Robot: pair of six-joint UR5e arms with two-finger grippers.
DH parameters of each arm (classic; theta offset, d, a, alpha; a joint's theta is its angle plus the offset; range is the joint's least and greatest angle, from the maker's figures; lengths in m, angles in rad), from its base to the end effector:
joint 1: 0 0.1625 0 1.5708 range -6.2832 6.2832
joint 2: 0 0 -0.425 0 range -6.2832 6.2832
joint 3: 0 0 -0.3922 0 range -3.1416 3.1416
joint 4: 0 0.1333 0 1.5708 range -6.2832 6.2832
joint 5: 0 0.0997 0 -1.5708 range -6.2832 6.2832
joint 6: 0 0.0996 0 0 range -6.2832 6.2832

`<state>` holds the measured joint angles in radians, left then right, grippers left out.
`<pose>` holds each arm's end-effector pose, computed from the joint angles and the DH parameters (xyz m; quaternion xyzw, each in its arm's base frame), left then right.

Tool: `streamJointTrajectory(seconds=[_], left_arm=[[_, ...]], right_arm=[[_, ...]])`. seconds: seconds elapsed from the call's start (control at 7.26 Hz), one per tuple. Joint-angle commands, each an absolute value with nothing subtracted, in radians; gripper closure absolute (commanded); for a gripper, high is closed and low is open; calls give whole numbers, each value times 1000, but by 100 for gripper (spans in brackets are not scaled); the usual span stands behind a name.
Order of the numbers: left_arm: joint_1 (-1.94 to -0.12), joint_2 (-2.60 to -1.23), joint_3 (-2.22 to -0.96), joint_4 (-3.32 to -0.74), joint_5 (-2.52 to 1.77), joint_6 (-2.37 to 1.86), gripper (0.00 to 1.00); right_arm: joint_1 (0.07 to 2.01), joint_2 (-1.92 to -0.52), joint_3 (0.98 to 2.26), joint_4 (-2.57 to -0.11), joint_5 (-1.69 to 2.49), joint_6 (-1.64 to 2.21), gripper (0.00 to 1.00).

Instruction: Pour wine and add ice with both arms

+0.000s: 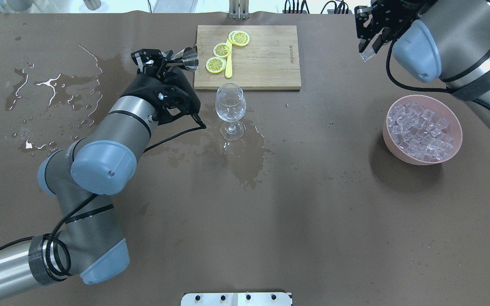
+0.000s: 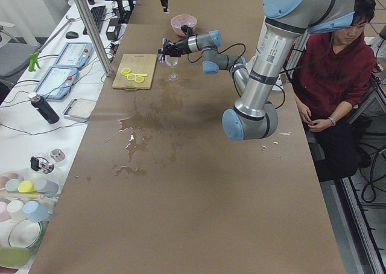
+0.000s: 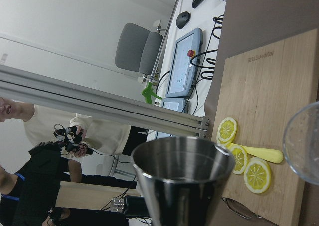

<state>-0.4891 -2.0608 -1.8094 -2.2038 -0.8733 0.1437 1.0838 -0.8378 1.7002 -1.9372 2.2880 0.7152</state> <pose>0.4264 -0.4504 0.1947 0.6477 0.0305 0.2440 0.7211 -0.2503 -0.6176 0.1991 -0.0029 -0.4106 0.0178 0.9116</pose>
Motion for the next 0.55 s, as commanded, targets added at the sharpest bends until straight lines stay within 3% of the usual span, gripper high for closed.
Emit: streamJointTrajectory(seconds=[0.0, 0.41], left_arm=[[-547, -1993, -1812, -2218, -983, -73, 100], [-625, -1867, -1816, -2273, -1168, -463, 100]], right_arm=[[1054, -764, 1661, -1957, 2263, 716, 87], [971, -645, 1563, -1945, 2172, 742, 87]])
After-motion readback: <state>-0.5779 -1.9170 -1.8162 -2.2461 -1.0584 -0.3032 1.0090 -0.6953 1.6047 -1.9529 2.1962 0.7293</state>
